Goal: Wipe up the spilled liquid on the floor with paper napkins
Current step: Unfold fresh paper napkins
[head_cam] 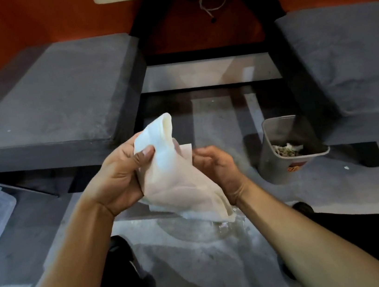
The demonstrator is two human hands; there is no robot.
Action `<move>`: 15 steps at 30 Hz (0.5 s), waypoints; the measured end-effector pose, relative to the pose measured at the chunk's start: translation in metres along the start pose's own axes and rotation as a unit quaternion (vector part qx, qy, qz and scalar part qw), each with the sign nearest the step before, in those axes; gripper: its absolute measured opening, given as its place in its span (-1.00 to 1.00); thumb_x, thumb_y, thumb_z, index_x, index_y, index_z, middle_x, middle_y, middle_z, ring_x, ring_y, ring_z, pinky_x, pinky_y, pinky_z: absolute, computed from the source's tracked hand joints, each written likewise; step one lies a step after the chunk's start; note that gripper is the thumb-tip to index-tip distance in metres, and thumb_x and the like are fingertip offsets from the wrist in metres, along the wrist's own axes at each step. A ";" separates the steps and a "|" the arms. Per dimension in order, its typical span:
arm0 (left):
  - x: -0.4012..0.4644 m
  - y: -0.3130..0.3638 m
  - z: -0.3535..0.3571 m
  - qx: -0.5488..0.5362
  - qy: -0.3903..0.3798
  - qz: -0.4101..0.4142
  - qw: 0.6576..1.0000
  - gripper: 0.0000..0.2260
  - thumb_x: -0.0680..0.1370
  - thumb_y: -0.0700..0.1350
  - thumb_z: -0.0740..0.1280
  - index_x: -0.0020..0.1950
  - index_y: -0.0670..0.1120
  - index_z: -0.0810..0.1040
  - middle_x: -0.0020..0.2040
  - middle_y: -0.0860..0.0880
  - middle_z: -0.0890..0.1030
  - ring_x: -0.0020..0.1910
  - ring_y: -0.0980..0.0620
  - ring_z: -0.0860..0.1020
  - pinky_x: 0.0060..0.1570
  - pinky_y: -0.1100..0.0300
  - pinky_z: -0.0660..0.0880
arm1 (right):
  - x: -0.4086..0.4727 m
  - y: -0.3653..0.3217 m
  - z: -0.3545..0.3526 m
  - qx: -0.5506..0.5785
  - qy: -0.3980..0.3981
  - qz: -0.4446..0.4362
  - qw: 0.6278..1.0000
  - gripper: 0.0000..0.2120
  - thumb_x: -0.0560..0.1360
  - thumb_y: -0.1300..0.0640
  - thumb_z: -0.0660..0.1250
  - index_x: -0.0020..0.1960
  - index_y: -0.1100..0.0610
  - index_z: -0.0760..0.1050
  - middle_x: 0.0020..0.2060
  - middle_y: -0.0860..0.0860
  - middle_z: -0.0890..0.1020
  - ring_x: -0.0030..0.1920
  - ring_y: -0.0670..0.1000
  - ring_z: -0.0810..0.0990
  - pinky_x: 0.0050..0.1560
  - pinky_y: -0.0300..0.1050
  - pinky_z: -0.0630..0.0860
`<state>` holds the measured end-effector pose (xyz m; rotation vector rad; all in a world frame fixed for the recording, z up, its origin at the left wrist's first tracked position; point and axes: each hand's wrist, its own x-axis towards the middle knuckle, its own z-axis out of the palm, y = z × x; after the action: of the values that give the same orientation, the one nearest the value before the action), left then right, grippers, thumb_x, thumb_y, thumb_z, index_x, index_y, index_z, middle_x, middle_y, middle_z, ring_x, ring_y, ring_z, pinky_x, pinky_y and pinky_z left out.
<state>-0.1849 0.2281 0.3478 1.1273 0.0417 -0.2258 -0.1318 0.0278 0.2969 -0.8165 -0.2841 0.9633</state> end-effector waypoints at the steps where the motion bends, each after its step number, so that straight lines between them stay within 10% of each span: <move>1: 0.000 0.003 -0.002 0.006 0.009 -0.010 1.000 -0.37 0.43 -0.03 0.58 0.40 -0.26 0.48 0.14 -0.23 0.65 0.05 -0.14 0.66 0.03 0.01 0.64 | -0.003 0.000 0.000 0.002 0.001 -0.005 1.000 -0.63 0.54 -0.09 0.29 0.18 0.10 0.68 0.04 0.09 0.72 0.02 0.08 0.70 0.07 -0.03 0.62; 6: -0.004 0.009 -0.004 0.009 0.090 -0.045 0.995 -0.75 0.54 -0.08 0.32 0.11 -0.10 0.73 0.08 -0.17 0.71 -0.03 -0.08 0.71 -0.09 0.01 0.69 | 0.004 -0.010 -0.005 -0.198 0.034 -0.020 0.979 -0.62 0.39 0.10 0.58 0.19 0.00 0.62 0.09 0.04 0.71 0.10 0.08 0.69 0.12 0.01 0.63; 15: -0.029 0.018 -0.016 0.051 0.076 -0.002 0.996 -0.47 0.45 0.04 0.57 0.32 -0.18 0.56 0.27 -0.26 0.60 0.28 -0.24 0.54 0.31 -0.17 0.51 | 0.011 -0.028 -0.011 -0.311 0.206 -0.147 0.916 -0.84 0.61 0.35 0.31 0.00 0.26 0.67 -0.13 0.22 0.74 -0.14 0.10 0.66 -0.05 0.14 0.62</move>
<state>-0.2085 0.2547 0.3611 1.2444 0.1685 -0.1467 -0.1029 0.0231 0.3084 -1.4885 -0.3385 0.3876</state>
